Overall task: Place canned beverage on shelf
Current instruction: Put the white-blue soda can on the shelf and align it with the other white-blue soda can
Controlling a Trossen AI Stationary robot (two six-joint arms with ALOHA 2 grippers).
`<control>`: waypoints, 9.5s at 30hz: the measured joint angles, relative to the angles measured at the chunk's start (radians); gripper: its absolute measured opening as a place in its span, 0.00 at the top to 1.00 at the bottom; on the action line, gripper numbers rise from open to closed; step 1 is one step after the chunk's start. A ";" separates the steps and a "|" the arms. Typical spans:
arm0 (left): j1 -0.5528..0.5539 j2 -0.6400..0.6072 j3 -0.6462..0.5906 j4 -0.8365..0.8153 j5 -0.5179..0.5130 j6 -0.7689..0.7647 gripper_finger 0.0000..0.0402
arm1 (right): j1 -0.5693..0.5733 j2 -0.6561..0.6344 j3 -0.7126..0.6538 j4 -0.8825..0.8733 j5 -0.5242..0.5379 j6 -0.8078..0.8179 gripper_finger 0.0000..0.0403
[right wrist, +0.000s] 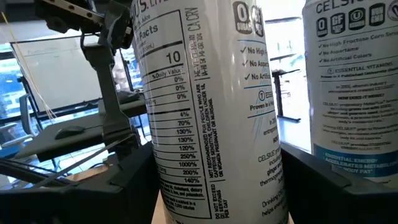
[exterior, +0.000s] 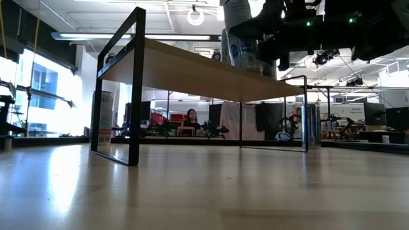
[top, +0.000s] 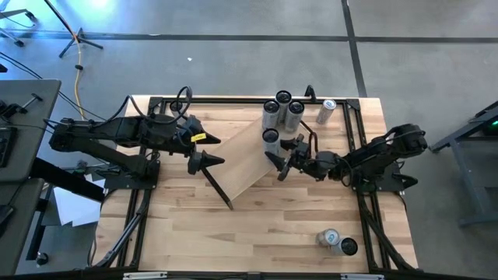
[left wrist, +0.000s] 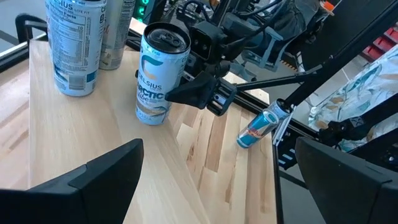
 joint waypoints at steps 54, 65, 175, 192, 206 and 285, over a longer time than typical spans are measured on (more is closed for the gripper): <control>0.000 0.003 0.000 -0.037 0.000 -0.012 0.03 | -0.007 -0.001 0.000 -0.047 -0.045 0.078 0.27; 0.000 0.003 0.000 -0.037 0.000 -0.012 0.03 | -0.003 0.002 -0.003 -0.135 -0.035 0.081 0.11; 0.000 0.003 0.000 0.031 0.000 -0.012 0.03 | 0.393 -0.726 -0.003 -0.985 0.063 0.445 0.14; 0.000 0.003 0.000 0.038 -0.001 0.001 0.04 | 0.393 -0.726 -0.003 -1.042 0.026 0.371 0.94; -0.022 -0.117 -0.436 0.604 -0.062 0.047 0.72 | 0.393 -0.726 -0.003 -1.037 0.008 0.396 1.00; -0.012 -0.210 -0.652 0.854 -0.053 0.242 0.99 | 0.340 0.453 1.256 -2.504 0.586 1.546 1.00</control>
